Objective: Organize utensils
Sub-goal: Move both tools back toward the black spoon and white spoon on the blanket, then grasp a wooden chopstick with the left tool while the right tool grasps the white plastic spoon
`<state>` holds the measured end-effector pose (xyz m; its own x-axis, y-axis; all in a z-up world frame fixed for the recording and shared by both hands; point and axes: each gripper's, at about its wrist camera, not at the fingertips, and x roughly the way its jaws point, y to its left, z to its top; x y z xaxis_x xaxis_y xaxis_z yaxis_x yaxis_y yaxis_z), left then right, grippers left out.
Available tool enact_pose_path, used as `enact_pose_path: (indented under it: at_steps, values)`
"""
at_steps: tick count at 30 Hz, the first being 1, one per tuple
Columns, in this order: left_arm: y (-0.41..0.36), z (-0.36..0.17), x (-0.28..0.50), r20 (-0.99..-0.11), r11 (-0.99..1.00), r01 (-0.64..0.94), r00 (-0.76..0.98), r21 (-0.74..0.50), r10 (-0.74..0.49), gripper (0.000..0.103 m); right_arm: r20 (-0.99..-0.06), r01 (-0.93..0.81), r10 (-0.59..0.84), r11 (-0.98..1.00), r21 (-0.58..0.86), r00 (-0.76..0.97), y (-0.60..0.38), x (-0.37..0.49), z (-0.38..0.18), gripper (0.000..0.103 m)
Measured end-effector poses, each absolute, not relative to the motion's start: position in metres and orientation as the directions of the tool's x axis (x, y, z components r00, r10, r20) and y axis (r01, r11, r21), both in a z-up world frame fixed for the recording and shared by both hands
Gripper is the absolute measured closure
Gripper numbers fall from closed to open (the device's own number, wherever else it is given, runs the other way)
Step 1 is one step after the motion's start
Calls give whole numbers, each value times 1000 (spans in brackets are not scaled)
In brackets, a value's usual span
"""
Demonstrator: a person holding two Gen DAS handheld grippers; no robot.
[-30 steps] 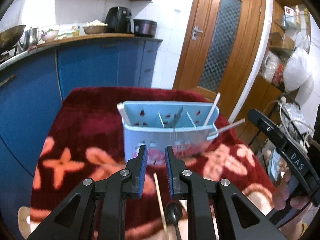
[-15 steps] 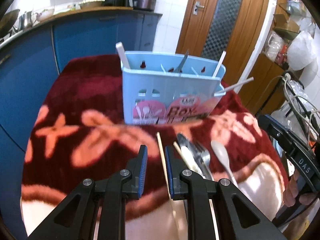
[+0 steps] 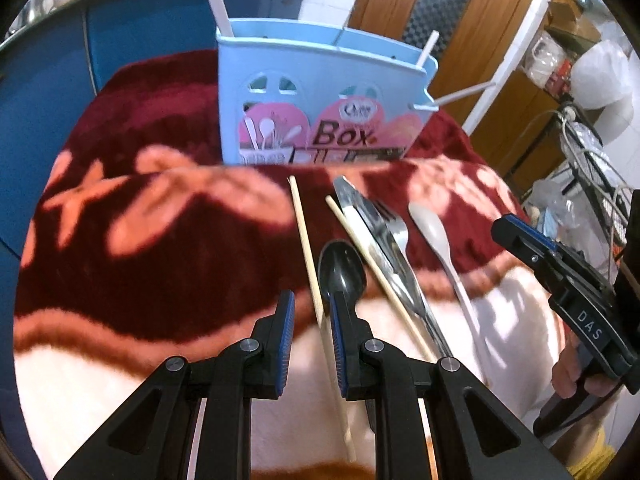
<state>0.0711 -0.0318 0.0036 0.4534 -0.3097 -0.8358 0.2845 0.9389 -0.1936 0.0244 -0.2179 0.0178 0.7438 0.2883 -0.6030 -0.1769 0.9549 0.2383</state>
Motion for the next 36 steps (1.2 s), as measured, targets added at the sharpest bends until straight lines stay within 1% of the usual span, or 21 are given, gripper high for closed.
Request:
enact_pose_path:
  at_steps: [15, 19, 21, 22, 26, 36]
  values:
    - [-41, -3, 92, -878, 945, 301, 408, -130, -251, 85, -632, -186, 308, 949, 253, 711, -223, 20, 8, 78]
    - [-34, -4, 95, -875, 944, 280, 396, -172, -277, 85, -642, -186, 311, 949, 255, 701, -224, 21, 7, 77]
    - [-30, -4, 95, -871, 943, 272, 396, -193, -292, 86, -650, -192, 320, 946, 261, 689, -224, 22, 5, 77]
    - [-28, -4, 94, -870, 943, 269, 397, -196, -293, 88, -656, -195, 325, 944, 265, 681, -223, 22, 5, 77]
    - [-22, -4, 93, -871, 944, 255, 391, -208, -297, 90, -679, -212, 343, 939, 272, 649, -217, 25, 2, 77]
    - [-32, -4, 98, -888, 946, 282, 378, -161, -263, 90, -749, -247, 375, 926, 284, 547, -204, 33, -1, 77]
